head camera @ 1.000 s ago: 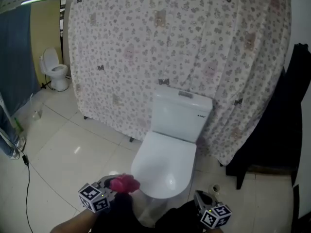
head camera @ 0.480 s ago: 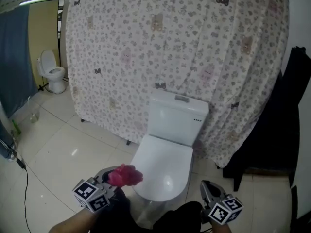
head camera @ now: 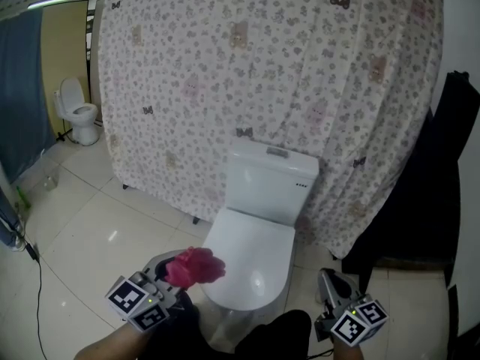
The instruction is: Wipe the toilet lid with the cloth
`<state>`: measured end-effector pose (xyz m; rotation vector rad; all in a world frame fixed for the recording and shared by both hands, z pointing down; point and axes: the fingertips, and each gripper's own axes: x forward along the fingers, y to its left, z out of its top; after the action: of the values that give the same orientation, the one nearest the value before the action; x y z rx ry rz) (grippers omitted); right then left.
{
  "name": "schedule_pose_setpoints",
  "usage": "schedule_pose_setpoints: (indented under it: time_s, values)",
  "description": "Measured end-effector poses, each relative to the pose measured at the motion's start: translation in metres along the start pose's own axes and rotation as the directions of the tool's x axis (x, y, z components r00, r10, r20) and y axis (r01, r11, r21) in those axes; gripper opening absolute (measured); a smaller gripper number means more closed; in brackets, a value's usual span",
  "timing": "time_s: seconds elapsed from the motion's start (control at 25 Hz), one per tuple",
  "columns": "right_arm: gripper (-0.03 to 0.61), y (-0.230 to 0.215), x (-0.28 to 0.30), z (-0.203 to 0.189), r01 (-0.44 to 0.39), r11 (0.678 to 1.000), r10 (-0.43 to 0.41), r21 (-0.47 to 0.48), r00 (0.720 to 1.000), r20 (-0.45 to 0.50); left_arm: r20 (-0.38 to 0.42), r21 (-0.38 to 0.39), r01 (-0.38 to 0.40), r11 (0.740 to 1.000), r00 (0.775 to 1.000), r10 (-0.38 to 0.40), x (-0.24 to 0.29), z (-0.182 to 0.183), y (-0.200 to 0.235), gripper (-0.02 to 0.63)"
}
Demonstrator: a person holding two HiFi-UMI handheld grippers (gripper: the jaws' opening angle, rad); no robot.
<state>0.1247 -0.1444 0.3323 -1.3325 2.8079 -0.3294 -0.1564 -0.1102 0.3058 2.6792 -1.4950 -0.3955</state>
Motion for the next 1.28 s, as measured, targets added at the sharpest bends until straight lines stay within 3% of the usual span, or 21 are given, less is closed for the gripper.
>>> schedule_pose_setpoints:
  time_s: [0.2, 0.64, 0.92, 1.28]
  values:
    - [0.005, -0.004, 0.003, -0.007, 0.011, 1.000, -0.011, -0.004, 1.000, -0.011, 0.001, -0.008, -0.044, 0.999, 0.999, 0.044, 0.004, -0.002, 0.012, 0.077]
    - [0.005, -0.035, 0.024, -0.061, 0.058, 0.998, -0.056, 0.008, 0.990, -0.133, -0.185, -0.021, -0.066, 0.998, 0.981, 0.061, 0.039, -0.064, 0.029, 0.077]
    - [0.005, -0.053, 0.036, -0.101, 0.094, 0.995, -0.086, 0.028, 0.974, -0.210, -0.308, -0.056, -0.097, 0.994, 0.948, 0.075, 0.056, -0.126, 0.038, 0.077]
    - [0.005, -0.078, 0.062, -0.155, 0.147, 0.987, -0.123, 0.060, 0.947, -0.296, -0.460, -0.069, -0.116, 0.991, 0.885, 0.072, 0.078, -0.202, 0.050, 0.078]
